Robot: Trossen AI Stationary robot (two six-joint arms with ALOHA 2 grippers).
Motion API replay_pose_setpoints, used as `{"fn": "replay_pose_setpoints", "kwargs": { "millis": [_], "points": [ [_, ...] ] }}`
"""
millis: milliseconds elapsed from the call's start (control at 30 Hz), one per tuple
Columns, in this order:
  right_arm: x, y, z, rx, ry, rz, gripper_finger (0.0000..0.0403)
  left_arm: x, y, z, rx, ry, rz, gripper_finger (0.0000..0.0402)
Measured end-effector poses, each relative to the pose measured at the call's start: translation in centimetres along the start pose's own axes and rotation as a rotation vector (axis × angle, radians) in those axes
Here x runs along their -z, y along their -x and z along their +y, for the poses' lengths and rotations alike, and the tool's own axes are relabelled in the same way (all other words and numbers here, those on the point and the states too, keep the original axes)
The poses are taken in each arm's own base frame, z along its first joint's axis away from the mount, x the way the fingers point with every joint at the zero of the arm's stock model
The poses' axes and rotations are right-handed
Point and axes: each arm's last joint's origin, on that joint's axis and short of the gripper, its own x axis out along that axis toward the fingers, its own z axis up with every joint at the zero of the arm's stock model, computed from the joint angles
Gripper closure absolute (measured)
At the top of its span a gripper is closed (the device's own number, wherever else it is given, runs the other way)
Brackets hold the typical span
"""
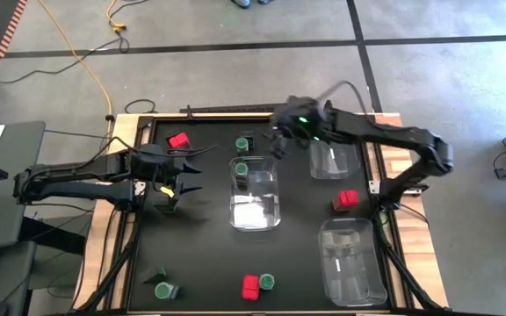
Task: Sort spices by type
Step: Put the green seasoning bottle into the middle left transparent bin
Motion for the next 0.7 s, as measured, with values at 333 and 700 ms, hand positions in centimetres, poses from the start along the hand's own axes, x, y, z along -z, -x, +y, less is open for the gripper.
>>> {"fn": "replay_pose_setpoints", "kwargs": {
  "millis": [333,700],
  "points": [
    [-2.8,-7.9,-0.9,-0.068,0.100,0.253,0.0117,0.0,0.0,0.0,0.000,-0.021,-0.001,0.0159],
    [-1.2,-14.3,-1.3,-0.228,0.124,0.377,0.0117,0.6,0.1,0.1,-0.009,-0.030,0.059,0.0159]
  ]
}}
